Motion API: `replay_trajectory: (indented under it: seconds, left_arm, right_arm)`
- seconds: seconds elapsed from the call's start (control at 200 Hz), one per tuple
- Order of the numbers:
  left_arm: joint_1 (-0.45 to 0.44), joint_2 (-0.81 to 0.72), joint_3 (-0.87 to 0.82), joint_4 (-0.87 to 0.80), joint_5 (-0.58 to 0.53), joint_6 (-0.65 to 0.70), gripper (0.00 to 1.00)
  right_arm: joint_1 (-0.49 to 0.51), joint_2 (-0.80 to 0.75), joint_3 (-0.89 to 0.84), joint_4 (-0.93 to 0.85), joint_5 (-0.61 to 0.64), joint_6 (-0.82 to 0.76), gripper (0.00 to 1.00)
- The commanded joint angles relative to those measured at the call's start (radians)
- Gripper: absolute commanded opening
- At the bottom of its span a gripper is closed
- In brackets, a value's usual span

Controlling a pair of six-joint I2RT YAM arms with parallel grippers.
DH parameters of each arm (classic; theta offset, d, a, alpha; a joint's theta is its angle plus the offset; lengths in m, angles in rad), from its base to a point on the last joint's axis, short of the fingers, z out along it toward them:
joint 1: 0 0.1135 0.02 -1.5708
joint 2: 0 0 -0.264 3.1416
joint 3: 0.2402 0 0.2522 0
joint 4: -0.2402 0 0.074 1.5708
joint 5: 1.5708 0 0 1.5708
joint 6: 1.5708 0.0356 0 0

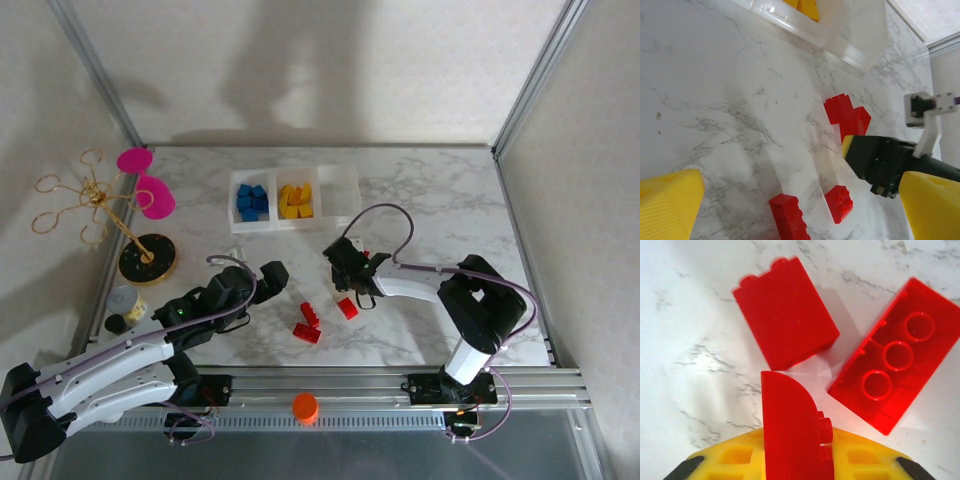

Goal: Sort the legos into containers by color
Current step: Pick up the lego from the center of the table, then place the lego in the container.

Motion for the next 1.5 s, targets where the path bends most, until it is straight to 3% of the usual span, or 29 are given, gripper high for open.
replay_trajectory:
  seconds: [0.0, 0.2, 0.591, 0.681, 0.836, 0.976, 1.232, 1.492]
  left_arm:
    - [-0.010, 0.017, 0.062, -0.026, -0.044, 0.022, 1.00]
    - [-0.009, 0.083, 0.113, -0.008, -0.041, 0.051, 1.00]
    - [-0.004, 0.220, 0.197, 0.071, -0.052, 0.068, 1.00]
    - [-0.003, 0.242, 0.217, 0.065, -0.058, 0.065, 1.00]
    - [-0.003, 0.246, 0.223, 0.074, -0.048, 0.069, 1.00]
    - [-0.004, 0.237, 0.225, 0.059, -0.040, 0.069, 1.00]
    - [-0.008, 0.195, 0.191, 0.044, -0.014, 0.075, 1.00]
    - [-0.009, 0.138, 0.124, 0.014, -0.032, 0.048, 1.00]
  right_arm:
    - [-0.033, -0.055, 0.078, -0.004, -0.017, -0.029, 0.22]
    - [-0.103, 0.019, 0.196, 0.043, 0.010, -0.077, 0.22]
    - [-0.247, 0.387, 0.628, 0.033, 0.043, -0.154, 0.23]
    - [-0.261, 0.457, 0.702, 0.016, 0.044, -0.178, 0.28]
    - [-0.263, 0.464, 0.739, 0.011, 0.045, -0.204, 0.45]
    - [-0.263, 0.372, 0.678, 0.016, 0.014, -0.193, 0.51]
    - [-0.258, 0.150, 0.381, 0.065, -0.064, -0.143, 0.57]
    - [-0.228, 0.044, 0.181, 0.066, -0.074, -0.195, 0.64]
